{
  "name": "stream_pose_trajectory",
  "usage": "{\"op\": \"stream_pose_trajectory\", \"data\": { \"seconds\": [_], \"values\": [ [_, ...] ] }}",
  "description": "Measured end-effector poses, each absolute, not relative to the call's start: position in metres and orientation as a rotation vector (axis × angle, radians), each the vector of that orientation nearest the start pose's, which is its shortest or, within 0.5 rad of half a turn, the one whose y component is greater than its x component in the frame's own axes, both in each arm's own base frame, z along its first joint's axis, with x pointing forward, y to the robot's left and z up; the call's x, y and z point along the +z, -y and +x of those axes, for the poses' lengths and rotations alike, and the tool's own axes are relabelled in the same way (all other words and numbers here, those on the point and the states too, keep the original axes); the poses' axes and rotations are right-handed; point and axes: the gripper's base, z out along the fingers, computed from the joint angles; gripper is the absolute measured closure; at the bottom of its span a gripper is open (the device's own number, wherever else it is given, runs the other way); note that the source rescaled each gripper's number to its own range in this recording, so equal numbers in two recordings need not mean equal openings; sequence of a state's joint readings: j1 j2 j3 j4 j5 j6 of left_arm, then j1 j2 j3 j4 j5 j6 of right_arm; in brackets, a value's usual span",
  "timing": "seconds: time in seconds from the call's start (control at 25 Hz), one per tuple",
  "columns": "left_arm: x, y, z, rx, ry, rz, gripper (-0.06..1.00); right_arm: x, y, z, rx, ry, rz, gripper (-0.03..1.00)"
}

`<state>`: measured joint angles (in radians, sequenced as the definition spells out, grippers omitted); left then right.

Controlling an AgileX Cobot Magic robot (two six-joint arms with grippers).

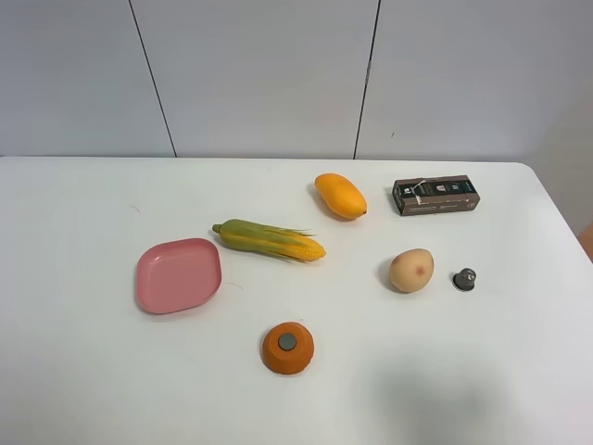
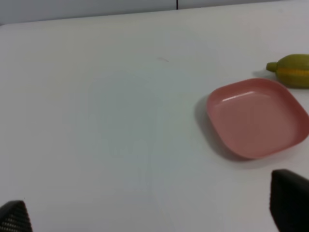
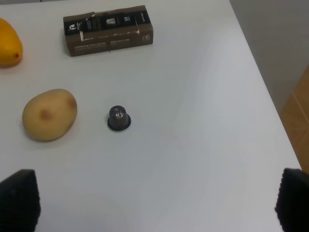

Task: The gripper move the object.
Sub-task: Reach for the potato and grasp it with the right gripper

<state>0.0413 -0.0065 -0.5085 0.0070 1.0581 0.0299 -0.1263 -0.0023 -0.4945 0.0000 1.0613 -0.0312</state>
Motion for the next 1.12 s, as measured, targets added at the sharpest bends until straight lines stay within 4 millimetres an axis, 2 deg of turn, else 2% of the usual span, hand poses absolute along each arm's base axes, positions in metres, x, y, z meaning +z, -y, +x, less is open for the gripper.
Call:
{"op": "stream_pose_trajectory", "data": {
  "seconds": [0.36, 0.44, 0.56, 0.76, 1.0, 1.12],
  "values": [
    [0.280, 0.000, -0.007, 0.053, -2.027, -0.012, -0.06, 0.276, -0.001, -0.004, -0.075, -2.049, 0.112, -0.03],
    [0.280, 0.000, -0.007, 0.053, -2.027, -0.012, -0.06, 0.276, -0.001, 0.002, -0.071, -2.085, 0.115, -0.03],
    [0.280, 0.000, -0.007, 0.053, -2.027, -0.012, -0.06, 0.274, 0.002, 0.021, -0.063, -2.215, 0.124, -0.03],
    [0.280, 0.000, -0.007, 0.053, -2.027, -0.012, -0.06, 0.270, 0.007, 0.065, -0.046, -2.457, 0.140, -0.03],
    [0.280, 0.000, -0.007, 0.053, -2.027, -0.012, -0.06, 0.301, 0.012, 0.125, -0.036, -2.398, 0.048, -0.03],
    [0.280, 0.000, -0.007, 0.053, -2.027, -0.012, -0.06, 0.301, 0.013, 0.157, -0.021, -2.440, -0.016, -0.03]
  ]
}}
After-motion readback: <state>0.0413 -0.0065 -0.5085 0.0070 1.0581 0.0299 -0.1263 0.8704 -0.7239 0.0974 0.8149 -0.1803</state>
